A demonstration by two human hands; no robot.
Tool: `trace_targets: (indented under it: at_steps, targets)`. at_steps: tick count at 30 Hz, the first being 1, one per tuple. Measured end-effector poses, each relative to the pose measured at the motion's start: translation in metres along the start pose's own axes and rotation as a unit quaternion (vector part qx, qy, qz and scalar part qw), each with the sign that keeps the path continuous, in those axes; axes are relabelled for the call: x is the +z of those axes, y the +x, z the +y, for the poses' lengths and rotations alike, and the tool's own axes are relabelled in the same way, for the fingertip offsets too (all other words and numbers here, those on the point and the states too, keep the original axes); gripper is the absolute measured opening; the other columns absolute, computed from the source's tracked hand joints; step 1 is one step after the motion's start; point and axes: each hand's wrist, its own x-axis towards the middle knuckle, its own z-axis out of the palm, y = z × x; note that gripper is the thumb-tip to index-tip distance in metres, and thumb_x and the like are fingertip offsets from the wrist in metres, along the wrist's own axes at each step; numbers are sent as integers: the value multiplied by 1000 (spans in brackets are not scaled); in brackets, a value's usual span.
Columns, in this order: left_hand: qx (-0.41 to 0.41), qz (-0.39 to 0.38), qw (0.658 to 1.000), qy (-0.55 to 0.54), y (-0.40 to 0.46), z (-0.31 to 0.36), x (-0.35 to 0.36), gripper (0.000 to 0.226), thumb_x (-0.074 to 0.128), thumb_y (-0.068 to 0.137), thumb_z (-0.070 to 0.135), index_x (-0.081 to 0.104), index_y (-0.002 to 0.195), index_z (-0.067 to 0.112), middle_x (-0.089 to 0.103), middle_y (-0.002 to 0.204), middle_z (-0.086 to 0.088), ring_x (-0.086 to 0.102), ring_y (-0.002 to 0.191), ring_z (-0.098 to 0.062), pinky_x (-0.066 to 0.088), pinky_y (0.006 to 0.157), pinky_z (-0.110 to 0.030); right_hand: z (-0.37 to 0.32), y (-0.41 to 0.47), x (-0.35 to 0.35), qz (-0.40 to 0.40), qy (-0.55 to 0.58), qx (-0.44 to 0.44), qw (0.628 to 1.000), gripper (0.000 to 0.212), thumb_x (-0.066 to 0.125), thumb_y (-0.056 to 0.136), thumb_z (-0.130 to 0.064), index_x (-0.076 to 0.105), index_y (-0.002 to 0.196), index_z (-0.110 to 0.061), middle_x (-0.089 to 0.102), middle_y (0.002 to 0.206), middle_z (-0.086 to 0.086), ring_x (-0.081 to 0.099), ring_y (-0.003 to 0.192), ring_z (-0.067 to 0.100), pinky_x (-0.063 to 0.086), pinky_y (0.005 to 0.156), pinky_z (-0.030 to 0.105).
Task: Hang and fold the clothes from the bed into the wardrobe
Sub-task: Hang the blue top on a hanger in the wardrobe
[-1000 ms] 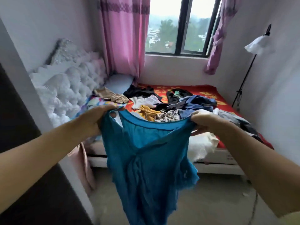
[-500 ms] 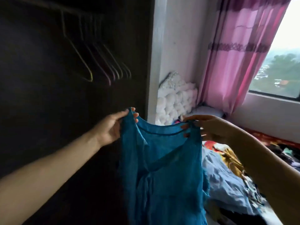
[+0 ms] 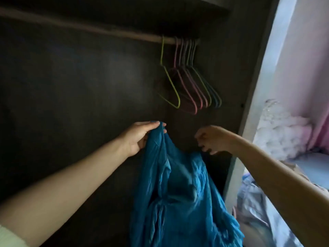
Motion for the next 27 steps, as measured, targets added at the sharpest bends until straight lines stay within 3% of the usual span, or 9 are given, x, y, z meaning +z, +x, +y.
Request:
trace_targets:
  at_steps: [3,5,9,11,13,16,19,24,27]
  targets:
    - [-18,-11,1000,19,16,12,-12,16,59,92,20,71,93,11,74,81,-4,71,74,-12,57,67,-23,-51,33,-21,221,10,-139,965,22,49,92,-8,68,103,-13,68,97,10,57,82,18,38,59,19]
    - [-20,-19,999,44,26,19,-16,16,59,92,21,72,93,11,74,82,-4,70,75,-12,56,72,-24,-83,64,-40,318,44,-165,933,25,48,94,-12,66,111,-11,67,103,10,60,93,23,39,67,20]
    - [-8,-33,998,53,40,32,-27,17,58,92,20,71,94,10,73,78,-2,69,71,-9,56,68,-20,-111,145,-52,254,-2,-100,962,44,49,94,-30,49,127,-1,60,117,19,56,113,33,45,90,34]
    - [3,-34,998,51,45,40,-37,16,57,92,19,70,94,9,73,77,-3,69,70,-9,57,64,-19,-115,168,-41,202,14,-49,978,36,49,96,-21,47,124,1,60,98,20,60,91,32,54,70,38]
    - [11,-32,998,54,49,48,-48,16,57,92,18,70,93,9,73,76,-2,70,70,-9,56,63,-18,-119,184,-33,220,44,-39,974,30,46,95,-12,52,122,-1,61,104,23,58,83,30,52,55,32]
    - [19,-25,998,63,55,56,-61,15,57,92,18,70,91,10,74,76,-1,69,70,-8,56,66,-18,-120,192,-32,293,89,-51,950,33,44,96,-15,55,124,-1,56,127,22,56,114,32,46,87,34]
    - [23,-12,998,56,59,59,-67,15,57,92,16,69,86,9,73,70,-2,69,63,-7,55,60,-17,-118,184,-28,325,143,-81,931,31,41,97,-13,57,120,2,57,126,23,52,120,33,39,94,30]
    - [10,5,999,44,59,49,-76,17,55,93,13,68,84,6,70,63,-3,66,56,-9,55,58,-17,-77,154,28,397,183,-190,879,17,47,95,-11,60,98,-1,63,84,17,58,79,30,39,69,31]
    - [-42,21,998,45,57,35,-82,22,54,94,16,70,82,8,69,67,-4,65,56,-11,55,60,-20,-52,140,68,327,266,-152,894,8,59,84,-34,60,84,-27,50,59,-9,48,59,17,41,57,34]
